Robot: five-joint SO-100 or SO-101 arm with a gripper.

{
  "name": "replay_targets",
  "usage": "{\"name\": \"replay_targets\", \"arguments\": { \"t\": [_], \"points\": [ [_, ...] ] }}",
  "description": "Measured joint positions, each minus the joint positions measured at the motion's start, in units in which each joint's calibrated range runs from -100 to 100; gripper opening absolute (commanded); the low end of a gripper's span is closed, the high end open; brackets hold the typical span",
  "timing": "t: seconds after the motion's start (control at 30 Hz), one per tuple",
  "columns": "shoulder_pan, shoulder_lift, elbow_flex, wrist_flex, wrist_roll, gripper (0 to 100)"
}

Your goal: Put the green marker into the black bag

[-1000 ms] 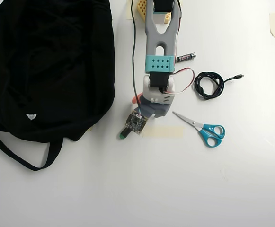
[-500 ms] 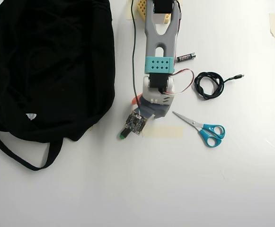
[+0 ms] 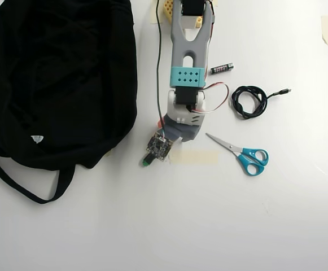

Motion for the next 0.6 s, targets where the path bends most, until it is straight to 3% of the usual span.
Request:
{"name": "replay_targets", "arguments": {
  "t": [0.13,0.33,0.6],
  "points": [
    [0.0,0.0,0.0,0.0,0.1,30],
    [0.0,0.0,-0.08,0.0,0.63,20],
    [0.37,0.0,-0.16,0.0,0.83,19]
  ]
}}
